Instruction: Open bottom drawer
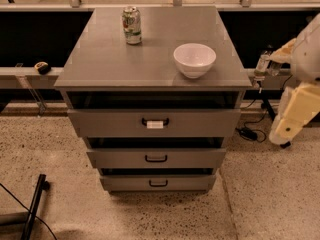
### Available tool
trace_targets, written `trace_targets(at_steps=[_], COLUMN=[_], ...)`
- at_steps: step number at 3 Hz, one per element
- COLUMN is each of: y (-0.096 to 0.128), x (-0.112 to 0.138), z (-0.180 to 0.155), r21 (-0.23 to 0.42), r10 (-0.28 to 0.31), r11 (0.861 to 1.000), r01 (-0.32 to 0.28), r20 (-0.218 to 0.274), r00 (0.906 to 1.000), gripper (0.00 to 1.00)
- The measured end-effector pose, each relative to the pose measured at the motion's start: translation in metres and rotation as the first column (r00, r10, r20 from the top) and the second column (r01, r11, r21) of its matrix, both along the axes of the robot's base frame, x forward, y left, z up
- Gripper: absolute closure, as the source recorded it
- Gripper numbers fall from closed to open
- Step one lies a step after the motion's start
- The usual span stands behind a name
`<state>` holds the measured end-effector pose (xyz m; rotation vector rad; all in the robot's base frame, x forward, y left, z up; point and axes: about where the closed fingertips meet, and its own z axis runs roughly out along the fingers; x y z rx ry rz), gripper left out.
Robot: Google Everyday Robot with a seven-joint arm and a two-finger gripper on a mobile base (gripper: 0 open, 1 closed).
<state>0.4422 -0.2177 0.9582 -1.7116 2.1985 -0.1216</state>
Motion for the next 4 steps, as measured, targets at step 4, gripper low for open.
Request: trace_targets(at_steps=[4], y=[0.015], x=[-0.020], z=[-0.183], r21=[0.288], r10=[0.162], r11=[0.947], r01=[-0.144], r20=[-0.042], r00=[0.9858], gripper=[0.00])
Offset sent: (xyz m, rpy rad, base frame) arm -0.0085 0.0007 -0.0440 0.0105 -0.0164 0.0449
